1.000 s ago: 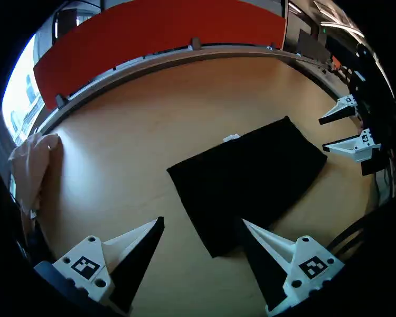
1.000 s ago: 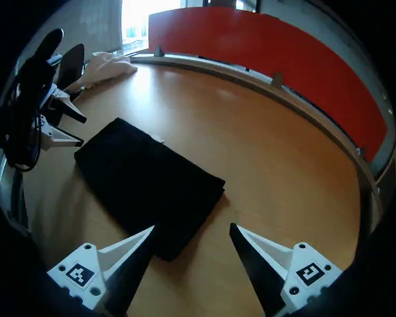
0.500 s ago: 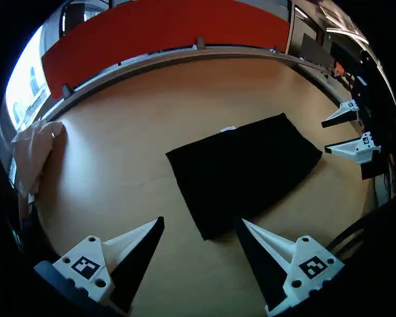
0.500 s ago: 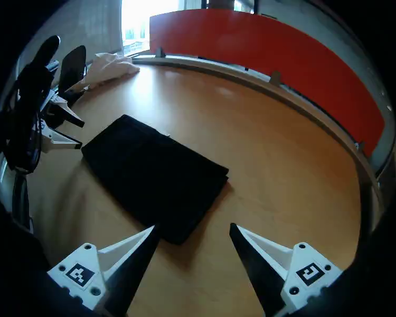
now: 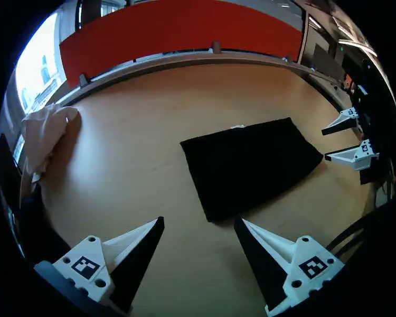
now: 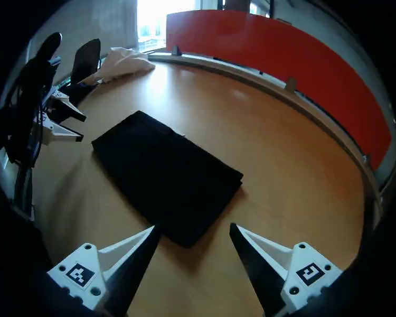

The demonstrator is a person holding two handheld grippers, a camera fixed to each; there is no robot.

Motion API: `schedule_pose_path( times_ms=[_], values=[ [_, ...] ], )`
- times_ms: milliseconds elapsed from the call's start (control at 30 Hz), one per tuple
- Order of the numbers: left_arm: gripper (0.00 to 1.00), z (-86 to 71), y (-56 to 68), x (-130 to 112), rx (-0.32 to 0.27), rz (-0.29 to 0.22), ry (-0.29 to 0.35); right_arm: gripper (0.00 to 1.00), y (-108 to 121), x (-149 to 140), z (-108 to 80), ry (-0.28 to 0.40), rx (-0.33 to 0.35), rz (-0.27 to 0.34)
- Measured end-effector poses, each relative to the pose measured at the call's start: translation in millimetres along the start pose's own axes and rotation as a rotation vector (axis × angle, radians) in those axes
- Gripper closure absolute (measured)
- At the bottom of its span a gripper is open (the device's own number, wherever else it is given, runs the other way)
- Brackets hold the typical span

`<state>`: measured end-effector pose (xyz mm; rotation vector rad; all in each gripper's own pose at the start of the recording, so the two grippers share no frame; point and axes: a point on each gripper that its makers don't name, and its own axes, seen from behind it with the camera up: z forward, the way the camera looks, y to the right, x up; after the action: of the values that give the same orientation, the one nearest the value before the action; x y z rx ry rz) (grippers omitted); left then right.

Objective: Fold towel

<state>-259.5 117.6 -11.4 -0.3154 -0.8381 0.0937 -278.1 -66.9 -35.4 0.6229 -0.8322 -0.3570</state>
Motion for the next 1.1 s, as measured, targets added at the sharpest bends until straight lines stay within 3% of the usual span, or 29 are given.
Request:
schedule_pose_path(
  times_ms=[733,1100],
  values=[
    [0.02,-21.8,-17.0,-36,0.076,-0.093,0.041,0.06,-10,-13,13.9,-0.044,0.06,-0.071],
    [0.02,-35.6,-16.1,-52,0.092,-0.136,0.08,0.25,-14,-22,15.0,-0.066,0.083,-0.079]
  ],
)
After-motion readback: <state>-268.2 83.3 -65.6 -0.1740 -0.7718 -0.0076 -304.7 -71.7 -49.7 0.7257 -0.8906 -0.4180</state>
